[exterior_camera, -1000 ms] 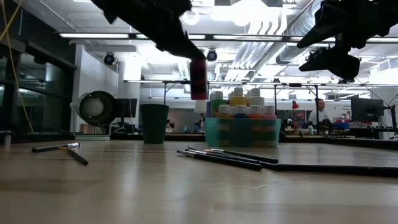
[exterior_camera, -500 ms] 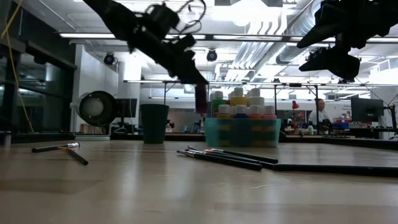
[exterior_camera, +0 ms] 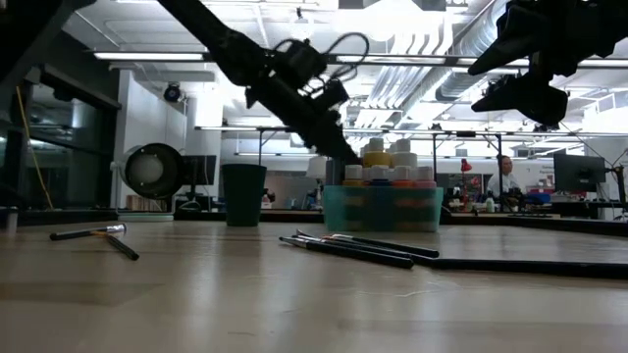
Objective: Pick & Place Paint Supplies
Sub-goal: Put the pink small paint bottle into the green bin
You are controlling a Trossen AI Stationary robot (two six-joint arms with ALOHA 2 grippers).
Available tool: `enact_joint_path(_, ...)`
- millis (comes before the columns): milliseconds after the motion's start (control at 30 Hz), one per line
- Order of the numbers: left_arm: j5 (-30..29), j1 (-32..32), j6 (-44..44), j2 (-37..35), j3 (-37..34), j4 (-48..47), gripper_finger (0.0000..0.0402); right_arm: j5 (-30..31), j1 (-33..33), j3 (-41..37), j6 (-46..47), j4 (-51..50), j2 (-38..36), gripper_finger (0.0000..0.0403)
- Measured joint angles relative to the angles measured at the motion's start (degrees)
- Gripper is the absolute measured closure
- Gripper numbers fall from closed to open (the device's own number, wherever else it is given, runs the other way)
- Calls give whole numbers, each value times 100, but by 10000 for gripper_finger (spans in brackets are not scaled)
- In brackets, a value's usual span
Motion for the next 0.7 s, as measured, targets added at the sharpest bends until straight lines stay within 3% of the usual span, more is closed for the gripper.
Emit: enact_joint_path(700, 393, 0, 5, 346, -2, 101, 281, -1, 2, 0, -1, -10, 2, 151)
